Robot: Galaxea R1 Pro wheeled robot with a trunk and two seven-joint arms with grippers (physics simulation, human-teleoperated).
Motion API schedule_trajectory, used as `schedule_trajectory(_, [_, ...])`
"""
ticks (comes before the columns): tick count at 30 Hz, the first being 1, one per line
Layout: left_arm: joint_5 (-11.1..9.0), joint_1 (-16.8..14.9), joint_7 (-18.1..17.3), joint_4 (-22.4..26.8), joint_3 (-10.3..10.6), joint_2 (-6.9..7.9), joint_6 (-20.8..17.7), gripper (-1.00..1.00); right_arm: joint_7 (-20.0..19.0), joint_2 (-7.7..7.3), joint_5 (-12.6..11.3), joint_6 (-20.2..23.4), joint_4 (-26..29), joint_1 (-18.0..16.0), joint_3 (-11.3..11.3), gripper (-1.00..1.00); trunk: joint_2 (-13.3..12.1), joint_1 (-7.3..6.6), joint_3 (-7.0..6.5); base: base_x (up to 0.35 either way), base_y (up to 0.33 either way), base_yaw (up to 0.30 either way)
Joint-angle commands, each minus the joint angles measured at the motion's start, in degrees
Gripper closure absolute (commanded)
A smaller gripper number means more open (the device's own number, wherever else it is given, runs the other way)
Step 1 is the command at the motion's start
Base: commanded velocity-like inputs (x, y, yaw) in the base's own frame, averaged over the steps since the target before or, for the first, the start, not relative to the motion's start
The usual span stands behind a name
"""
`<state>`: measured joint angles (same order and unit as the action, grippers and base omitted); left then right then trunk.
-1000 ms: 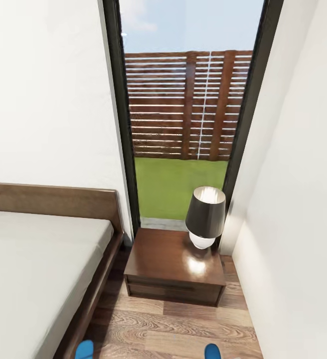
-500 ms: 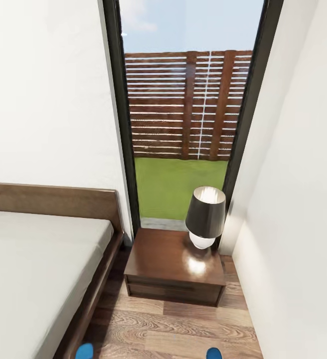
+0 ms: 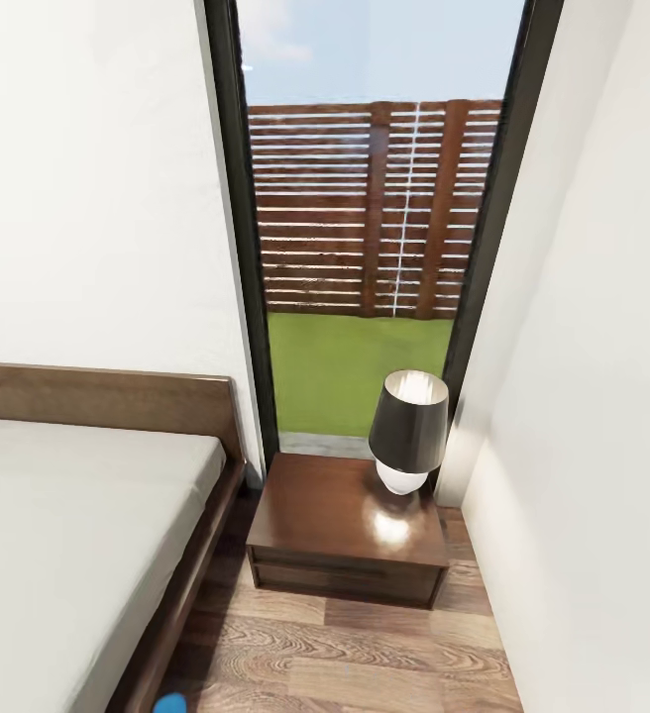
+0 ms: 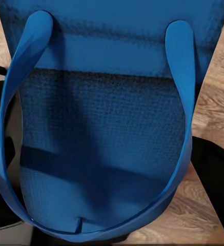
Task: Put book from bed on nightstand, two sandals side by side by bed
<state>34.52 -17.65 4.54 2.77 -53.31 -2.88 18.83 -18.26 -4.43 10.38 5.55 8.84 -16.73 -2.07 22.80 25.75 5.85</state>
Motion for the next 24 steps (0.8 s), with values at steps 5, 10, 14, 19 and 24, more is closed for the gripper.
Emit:
schedule_trajectory(5, [0.72, 0.04, 0.39, -0.03, -0.21, -0.05, 0.68, 1.00, -0.20, -0.15, 0.21, 0.09, -0.10, 0.31, -0.07, 1.00, 0.12, 0.03, 0.28, 0.000, -0.030, 0.077])
schedule_trajectory(10, [0.73, 0.06, 0.39, -0.04, -0.21, -0.13, 0.87, 1.00, -0.20, -0.12, 0.25, 0.02, -0.20, 0.43, -0.05, 1.00, 0.12, 0.03, 0.58, 0.000, -0.151, 0.151])
schedule_trajectory(14, [0.73, 0.07, 0.39, -0.04, -0.21, -0.13, 0.95, 1.00, -0.20, -0.13, 0.26, 0.00, -0.22, 0.45, -0.04, 1.00, 0.12, 0.03, 0.85, 0.000, -0.070, 0.173])
schedule_trajectory(19, [0.73, 0.07, 0.39, -0.04, -0.21, -0.18, 1.06, 1.00, -0.20, -0.12, 0.26, -0.01, -0.23, 0.47, -0.09, 1.00, 0.12, 0.03, 1.19, -0.001, -0.020, 0.179])
schedule_trajectory(24, [0.73, 0.07, 0.39, -0.04, -0.21, -0.23, 1.10, 1.00, -0.20, -0.13, 0.29, -0.01, -0.23, 0.47, -0.10, 1.00, 0.12, 0.03, 1.54, -0.074, -0.005, 0.181])
